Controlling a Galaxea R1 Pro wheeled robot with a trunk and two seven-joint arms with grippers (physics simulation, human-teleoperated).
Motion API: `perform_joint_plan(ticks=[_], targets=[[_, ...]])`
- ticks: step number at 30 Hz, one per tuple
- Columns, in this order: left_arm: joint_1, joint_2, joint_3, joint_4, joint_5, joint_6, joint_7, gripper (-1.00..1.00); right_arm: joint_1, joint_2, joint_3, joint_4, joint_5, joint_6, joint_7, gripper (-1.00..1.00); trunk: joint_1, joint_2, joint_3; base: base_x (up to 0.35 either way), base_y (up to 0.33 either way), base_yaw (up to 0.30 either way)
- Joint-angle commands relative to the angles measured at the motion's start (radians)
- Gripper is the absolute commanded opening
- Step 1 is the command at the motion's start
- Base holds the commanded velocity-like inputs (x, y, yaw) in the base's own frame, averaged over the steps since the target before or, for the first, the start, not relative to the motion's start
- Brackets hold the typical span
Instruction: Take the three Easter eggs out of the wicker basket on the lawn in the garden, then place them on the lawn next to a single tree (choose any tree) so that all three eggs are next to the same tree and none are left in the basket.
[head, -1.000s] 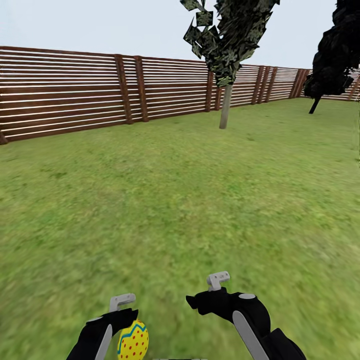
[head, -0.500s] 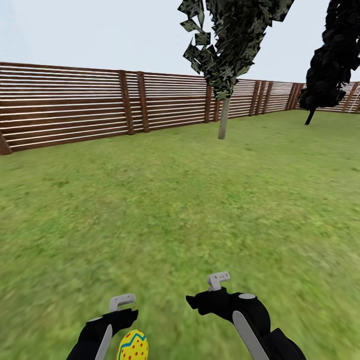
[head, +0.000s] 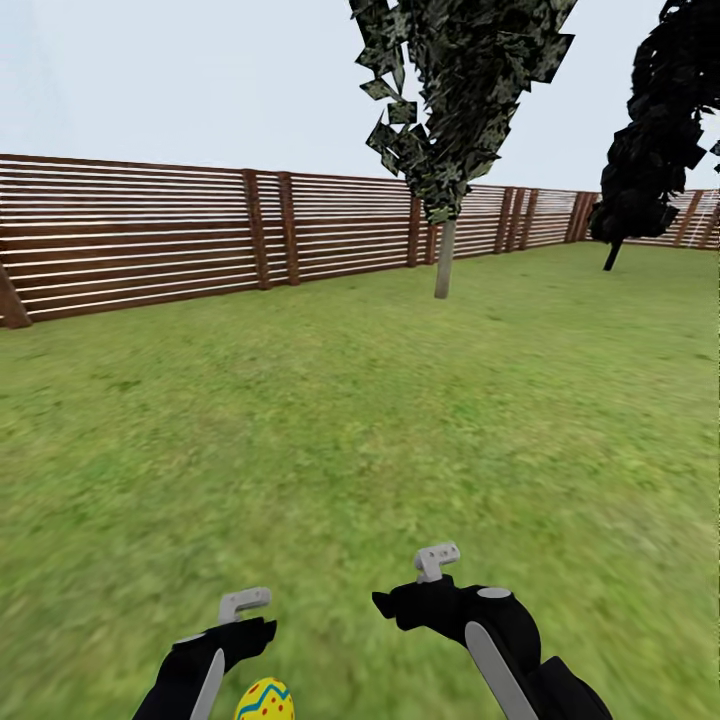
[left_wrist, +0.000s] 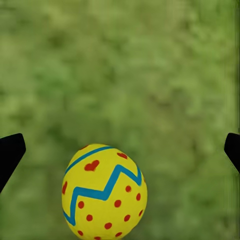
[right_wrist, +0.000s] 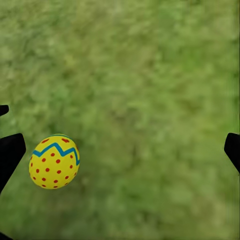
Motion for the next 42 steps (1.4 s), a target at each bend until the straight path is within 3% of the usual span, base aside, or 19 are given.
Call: perform_joint_plan(ticks=[1, 27, 42], targets=[[0.0, -0.001, 0.003, -0.002, 0.002, 0.006, 0.0, 1.0, -0.001, -0.001, 0.002, -0.001, -0.01, 0.002, -0.01, 1.0, -0.001, 0.0, 0.003, -0.054, -0.054, 0.0], [0.0, -0.001, 0.003, -0.003, 0.004, 0.013, -0.002, 1.0, -0.001, -0.001, -0.002, 0.0, -0.019, 0.002, -0.01, 1.0, -0.012, 0.006, 0.104, -0.01, -0.006, 0.0], [0.0, -0.001, 0.002, -0.002, 0.004, 0.011, -0.004, 1.0, -0.001, 0.0, -0.006, 0.0, -0.018, 0.003, -0.011, 1.0, -0.019, 0.009, 0.162, -0.279, -0.086, 0.016]])
